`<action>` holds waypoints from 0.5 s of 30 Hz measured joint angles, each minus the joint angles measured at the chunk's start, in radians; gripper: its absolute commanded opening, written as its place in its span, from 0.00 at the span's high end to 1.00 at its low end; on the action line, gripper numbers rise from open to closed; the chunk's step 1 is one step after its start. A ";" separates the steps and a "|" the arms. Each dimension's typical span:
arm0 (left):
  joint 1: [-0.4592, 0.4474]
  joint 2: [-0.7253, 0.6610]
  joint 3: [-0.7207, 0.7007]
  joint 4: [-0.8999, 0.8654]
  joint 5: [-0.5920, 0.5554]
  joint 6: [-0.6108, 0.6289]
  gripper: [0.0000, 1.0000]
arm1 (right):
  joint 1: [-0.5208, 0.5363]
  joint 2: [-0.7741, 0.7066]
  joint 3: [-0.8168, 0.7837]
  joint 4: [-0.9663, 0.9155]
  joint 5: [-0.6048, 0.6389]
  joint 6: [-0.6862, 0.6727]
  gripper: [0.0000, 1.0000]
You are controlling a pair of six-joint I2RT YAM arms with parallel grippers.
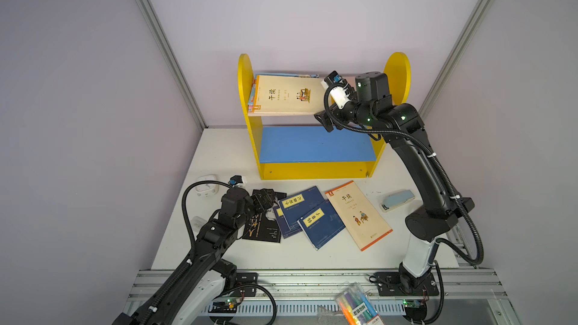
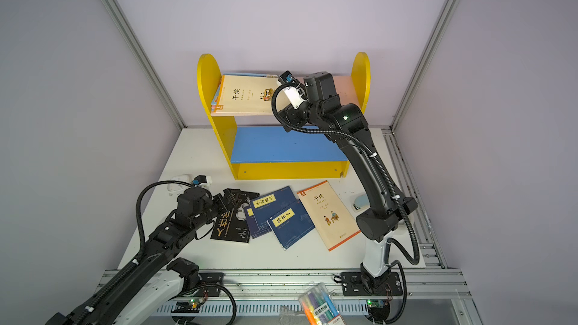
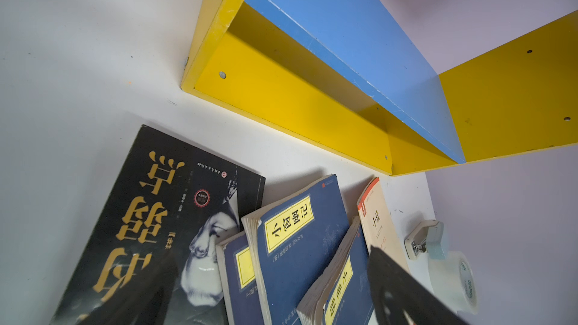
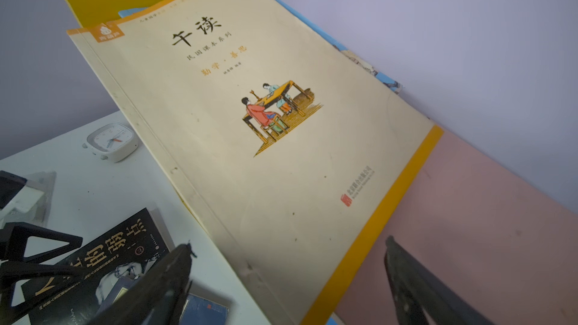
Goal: Stacking books/files
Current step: Move the book to the bookshelf.
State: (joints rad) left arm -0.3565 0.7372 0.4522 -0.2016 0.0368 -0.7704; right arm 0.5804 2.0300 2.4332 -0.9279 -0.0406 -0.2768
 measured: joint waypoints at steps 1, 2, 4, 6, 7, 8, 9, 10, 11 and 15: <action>0.000 -0.001 0.000 0.000 0.000 0.000 0.03 | 0.000 0.001 0.000 -0.003 0.004 0.001 0.02; 0.000 -0.001 -0.002 0.000 0.000 0.000 0.03 | 0.000 0.002 0.000 -0.005 0.006 0.002 0.02; 0.001 -0.002 -0.002 0.000 0.000 0.000 0.03 | 0.000 0.006 0.000 -0.007 0.014 0.008 0.02; 0.002 -0.001 -0.002 0.000 0.000 0.000 0.03 | -0.001 0.010 0.000 -0.008 0.019 0.015 0.02; 0.002 0.000 -0.002 0.000 0.000 0.000 0.03 | -0.001 0.013 0.000 -0.008 0.022 0.019 0.02; 0.002 0.001 -0.002 0.000 0.000 0.000 0.03 | -0.001 0.015 0.001 -0.008 0.027 0.020 0.02; 0.002 0.002 -0.003 0.001 0.000 0.000 0.03 | -0.001 0.018 0.003 -0.008 0.029 0.025 0.02; 0.003 0.002 -0.003 0.001 0.000 0.000 0.03 | -0.001 0.021 0.006 -0.007 0.029 0.027 0.02; 0.003 0.002 -0.003 0.001 0.000 0.000 0.03 | -0.001 0.024 0.009 -0.007 0.030 0.031 0.02; 0.003 0.002 -0.003 0.002 0.000 0.000 0.03 | -0.001 0.032 0.013 -0.005 0.041 0.050 0.02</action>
State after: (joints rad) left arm -0.3538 0.7391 0.4488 -0.2001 0.0368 -0.7704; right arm 0.5797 2.0617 2.4466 -0.9325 0.0002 -0.2268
